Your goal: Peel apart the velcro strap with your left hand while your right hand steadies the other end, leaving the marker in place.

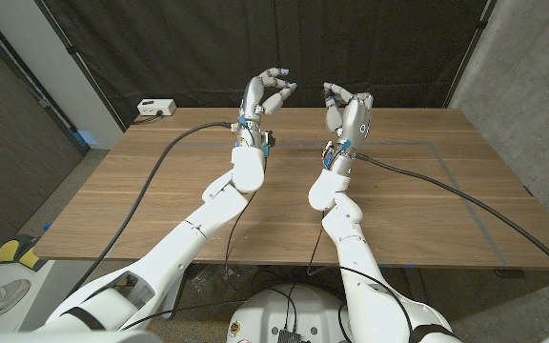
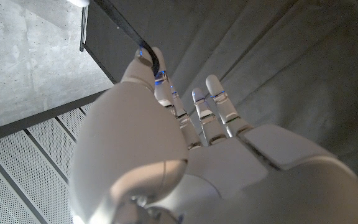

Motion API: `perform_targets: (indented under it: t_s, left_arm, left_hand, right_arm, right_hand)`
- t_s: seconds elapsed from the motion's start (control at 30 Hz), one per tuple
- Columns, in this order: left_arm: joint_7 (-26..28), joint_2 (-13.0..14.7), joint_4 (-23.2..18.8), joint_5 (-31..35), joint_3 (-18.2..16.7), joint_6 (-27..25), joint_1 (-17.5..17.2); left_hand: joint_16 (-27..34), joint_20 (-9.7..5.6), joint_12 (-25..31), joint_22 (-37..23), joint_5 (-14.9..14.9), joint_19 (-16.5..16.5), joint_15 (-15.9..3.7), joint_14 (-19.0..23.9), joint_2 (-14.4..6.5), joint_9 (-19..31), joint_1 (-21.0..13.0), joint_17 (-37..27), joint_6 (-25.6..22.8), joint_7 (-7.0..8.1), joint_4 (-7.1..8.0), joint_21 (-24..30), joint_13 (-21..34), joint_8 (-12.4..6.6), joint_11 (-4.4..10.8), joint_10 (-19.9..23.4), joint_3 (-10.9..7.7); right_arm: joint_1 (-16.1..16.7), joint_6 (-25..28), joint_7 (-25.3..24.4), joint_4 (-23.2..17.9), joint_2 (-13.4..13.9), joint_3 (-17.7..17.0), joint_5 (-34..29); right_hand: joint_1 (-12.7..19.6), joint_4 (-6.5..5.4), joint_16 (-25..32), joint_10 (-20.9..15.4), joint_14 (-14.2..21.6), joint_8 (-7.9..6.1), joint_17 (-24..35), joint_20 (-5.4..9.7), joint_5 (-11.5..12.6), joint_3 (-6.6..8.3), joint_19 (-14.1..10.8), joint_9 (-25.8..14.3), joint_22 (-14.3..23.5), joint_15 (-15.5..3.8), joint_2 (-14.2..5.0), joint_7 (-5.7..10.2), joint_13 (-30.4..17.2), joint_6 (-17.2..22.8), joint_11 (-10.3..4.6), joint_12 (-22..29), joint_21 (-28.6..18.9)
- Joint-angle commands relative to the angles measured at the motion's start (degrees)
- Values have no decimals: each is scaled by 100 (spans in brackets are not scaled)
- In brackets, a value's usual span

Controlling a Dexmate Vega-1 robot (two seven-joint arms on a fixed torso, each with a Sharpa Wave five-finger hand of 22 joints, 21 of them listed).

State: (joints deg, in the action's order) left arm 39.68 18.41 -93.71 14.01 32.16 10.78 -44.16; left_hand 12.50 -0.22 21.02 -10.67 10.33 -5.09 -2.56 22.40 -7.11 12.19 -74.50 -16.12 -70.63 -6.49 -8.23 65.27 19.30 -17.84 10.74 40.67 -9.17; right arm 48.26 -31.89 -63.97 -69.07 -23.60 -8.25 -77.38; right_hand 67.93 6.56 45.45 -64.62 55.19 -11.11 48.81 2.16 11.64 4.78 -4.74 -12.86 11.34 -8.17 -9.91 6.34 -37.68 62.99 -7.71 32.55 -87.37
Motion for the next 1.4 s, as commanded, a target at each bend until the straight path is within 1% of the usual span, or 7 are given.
perform_targets:
  t_s: [0.03, 0.33, 0.4, 0.5, 0.6, 0.97, 1.4]
  left_arm:
    - [-75, 125, -280, -2, -54, -203, -166]
    - [-120, 193, -272, -275, -208, 18, -317]
    - [-206, 261, -274, -374, -251, 116, -362]
    - [-273, 351, -275, -447, -316, 226, -427]
    - [-357, 454, -280, -537, -392, 380, -501]
    - [-1159, 724, 215, -1452, -716, 1753, -611]
    - [-2312, 963, 696, -2618, -1094, 2483, -653]
  left_hand:
    - [-12, 16, -2, -5, -26, -13, -915, -16, -100, 613, 146, -51, -117, 6, 110, 77, 33, -14, 150, 8, -243]
    - [18, 228, -136, 7, -5, 31, -893, 29, -46, 489, 499, -112, -24, 210, 263, 102, -7, 100, 135, -273, -220]
    - [21, 269, -248, 10, 11, 120, -849, -12, 66, 378, 638, -115, 116, 416, 291, 80, -70, 201, 132, -372, -177]
    - [-22, 385, -702, 6, 108, 471, -576, -375, 397, 124, 1073, -110, 1379, 850, 379, -26, -230, 669, 131, -927, 14]
    - [-77, 518, -989, 21, 256, 858, -349, -786, 613, -16, 1452, -39, 3111, 1293, 466, -230, -291, 780, 53, -1609, 198]
    - [-140, 829, -1034, 30, 340, 1923, 335, -1868, 616, -80, 3058, 184, 5799, 1709, 1261, -1048, -517, 801, -466, -3064, 783]
    - [-125, 869, -1012, 28, 381, 2086, 410, -2070, 584, -108, 3738, 287, 5957, 1844, 1606, -1272, -663, 705, -510, -3407, 1038]
  right_arm:
    - [29, -132, -3, -19, 26, 56, 202]
    - [106, 183, -3, -125, 17, 261, 39]
    - [134, 287, -3, -166, 28, 338, 13]
    - [164, 424, -3, -212, 58, 460, 19]
    - [188, 598, -3, -248, 98, 597, 49]
    - [210, 1285, -3, -286, 172, 1015, 150]
    - [245, 2385, -3, -459, 209, 1275, -271]
  right_hand:
    - [-9, -9, 30, -143, -22, -60, 6, 369, -35, 84, 3, -22, 15, -507, 24, 20, 32, 73, 10, 32, -51]
    - [-10, 30, 144, -308, 75, -74, 61, 476, -32, 91, -132, 2, -50, -508, 105, 10, 137, 223, 1, 30, 6]
    - [-5, 35, 157, -337, 80, -71, 68, 473, -27, 94, -138, 8, -55, -508, 107, -8, 151, 238, 18, 31, 16]
    - [-5, 37, 151, -337, 65, -65, 58, 482, -22, 97, -139, 13, -58, -508, 107, -6, 137, 245, 8, 38, 28]
    - [-2, 41, 177, -351, 74, -57, 77, 490, -14, 101, -140, 20, -61, -507, 108, 3, 144, 256, -2, 36, 42]
    - [-35, 25, 198, -378, 42, -37, 72, 487, 6, 102, -148, 41, -58, -509, 102, 48, 113, 297, -47, 57, 72]
    - [-95, 4, 142, -382, -42, -25, -5, 487, 29, 90, -79, 57, -74, -511, 114, 125, 116, 334, -115, 52, 155]
